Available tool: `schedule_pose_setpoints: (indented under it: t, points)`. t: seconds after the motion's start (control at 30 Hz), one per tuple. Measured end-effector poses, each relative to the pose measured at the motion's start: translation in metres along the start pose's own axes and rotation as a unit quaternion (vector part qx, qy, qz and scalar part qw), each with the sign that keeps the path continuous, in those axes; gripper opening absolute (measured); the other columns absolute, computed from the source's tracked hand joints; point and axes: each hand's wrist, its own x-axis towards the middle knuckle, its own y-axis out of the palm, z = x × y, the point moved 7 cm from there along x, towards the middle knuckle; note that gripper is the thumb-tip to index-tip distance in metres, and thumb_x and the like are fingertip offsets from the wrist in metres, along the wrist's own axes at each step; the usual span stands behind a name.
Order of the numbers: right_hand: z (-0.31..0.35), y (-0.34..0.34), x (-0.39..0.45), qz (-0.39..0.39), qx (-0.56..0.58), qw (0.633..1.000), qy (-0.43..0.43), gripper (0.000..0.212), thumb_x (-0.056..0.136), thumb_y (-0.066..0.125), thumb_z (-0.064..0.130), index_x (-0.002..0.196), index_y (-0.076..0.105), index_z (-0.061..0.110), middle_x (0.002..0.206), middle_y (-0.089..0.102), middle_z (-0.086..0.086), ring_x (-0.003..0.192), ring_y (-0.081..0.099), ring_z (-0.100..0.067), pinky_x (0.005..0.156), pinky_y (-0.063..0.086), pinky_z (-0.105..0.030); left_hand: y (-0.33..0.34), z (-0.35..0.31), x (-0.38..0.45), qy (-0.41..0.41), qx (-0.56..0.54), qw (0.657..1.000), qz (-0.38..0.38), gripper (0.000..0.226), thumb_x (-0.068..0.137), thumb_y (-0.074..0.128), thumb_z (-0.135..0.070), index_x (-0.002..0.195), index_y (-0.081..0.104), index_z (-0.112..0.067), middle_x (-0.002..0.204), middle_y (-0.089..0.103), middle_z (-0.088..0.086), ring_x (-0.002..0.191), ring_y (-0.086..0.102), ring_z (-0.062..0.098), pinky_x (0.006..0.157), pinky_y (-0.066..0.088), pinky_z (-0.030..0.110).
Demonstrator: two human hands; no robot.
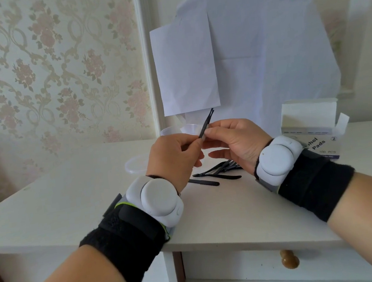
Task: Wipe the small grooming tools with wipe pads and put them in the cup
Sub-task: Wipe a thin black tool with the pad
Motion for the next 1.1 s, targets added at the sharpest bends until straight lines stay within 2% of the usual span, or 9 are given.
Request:
schedule_pose_setpoints:
  t: [0.1, 0.23, 0.37, 0.5, 0.6, 0.83, 0.97, 1.1]
  points:
    - [0.003, -0.005, 0.000, -0.030, 0.015, 0.999, -0.009, 0.015, 0.093, 0.061, 0.014, 0.096, 0.070, 0.002, 0.092, 0.076, -0.011, 0.079, 0.072, -0.019, 0.061, 0.055, -0.027, 0.001, 0.000, -0.001, -0.003, -0.004, 1.000, 0.004, 0.016, 0.093, 0.059, -0.024, 0.088, 0.074, -0.025, 0.066, 0.071, -0.008, 0.052, 0.061, -0.001, 0.062, 0.050, 0.019]
    - [0.005, -0.008, 0.000, -0.046, -0.001, 0.999, -0.011, 0.022, 0.094, 0.058, 0.017, 0.100, 0.070, 0.000, 0.093, 0.077, -0.007, 0.078, 0.070, -0.016, 0.062, 0.054, -0.027, 0.002, -0.002, -0.002, -0.001, 0.001, 1.000, 0.014, 0.018, 0.093, 0.058, -0.023, 0.082, 0.072, -0.027, 0.065, 0.071, -0.008, 0.051, 0.060, -0.002, 0.063, 0.051, 0.020]
    - [0.004, -0.012, 0.001, -0.069, -0.009, 0.997, -0.013, 0.019, 0.092, 0.060, 0.019, 0.096, 0.071, 0.004, 0.091, 0.077, -0.006, 0.078, 0.071, -0.015, 0.061, 0.052, -0.027, 0.002, -0.003, -0.002, 0.005, 0.008, 1.000, 0.012, 0.020, 0.093, 0.058, -0.023, 0.081, 0.072, -0.027, 0.065, 0.071, -0.008, 0.052, 0.060, -0.001, 0.063, 0.052, 0.020]
    - [0.002, -0.005, -0.001, -0.031, 0.006, 0.999, 0.010, 0.010, 0.091, 0.063, 0.014, 0.086, 0.071, 0.010, 0.086, 0.076, -0.005, 0.075, 0.070, -0.015, 0.060, 0.051, -0.026, 0.001, -0.002, -0.002, 0.007, 0.004, 1.000, 0.010, 0.020, 0.094, 0.057, -0.022, 0.084, 0.073, -0.026, 0.066, 0.071, -0.007, 0.052, 0.060, -0.002, 0.061, 0.051, 0.018]
    - [0.000, 0.001, -0.002, -0.009, -0.006, 1.000, 0.015, 0.013, 0.091, 0.062, 0.012, 0.081, 0.070, 0.011, 0.078, 0.072, -0.004, 0.072, 0.069, -0.015, 0.059, 0.051, -0.026, 0.001, -0.003, -0.002, 0.008, 0.002, 1.000, 0.013, 0.020, 0.094, 0.056, -0.021, 0.085, 0.072, -0.028, 0.067, 0.071, -0.007, 0.052, 0.060, -0.002, 0.060, 0.051, 0.016]
    - [0.012, -0.016, 0.000, -0.115, -0.037, 0.992, -0.047, 0.017, 0.086, 0.060, 0.015, 0.072, 0.069, 0.011, 0.079, 0.076, -0.007, 0.065, 0.066, -0.016, 0.053, 0.048, -0.027, 0.004, -0.001, -0.002, 0.000, -0.004, 1.000, 0.029, 0.021, 0.094, 0.057, -0.024, 0.085, 0.075, -0.021, 0.066, 0.071, -0.007, 0.054, 0.062, 0.001, 0.065, 0.053, 0.022]
    - [0.012, -0.016, 0.000, -0.116, -0.044, 0.991, -0.059, 0.017, 0.088, 0.063, 0.019, 0.074, 0.070, 0.012, 0.078, 0.076, -0.005, 0.065, 0.065, -0.016, 0.053, 0.047, -0.028, 0.005, 0.000, 0.000, -0.004, -0.003, 0.999, 0.034, 0.024, 0.095, 0.055, -0.026, 0.084, 0.075, -0.020, 0.066, 0.072, -0.005, 0.056, 0.062, 0.003, 0.067, 0.054, 0.024]
    - [0.013, -0.017, -0.001, -0.102, -0.022, 0.992, -0.070, 0.018, 0.093, 0.065, 0.024, 0.078, 0.073, 0.017, 0.081, 0.076, -0.005, 0.067, 0.066, -0.015, 0.052, 0.049, -0.027, 0.006, 0.001, -0.001, -0.016, -0.013, 0.999, 0.039, 0.024, 0.098, 0.050, -0.021, 0.092, 0.073, -0.021, 0.067, 0.071, -0.006, 0.054, 0.060, 0.001, 0.061, 0.050, 0.018]
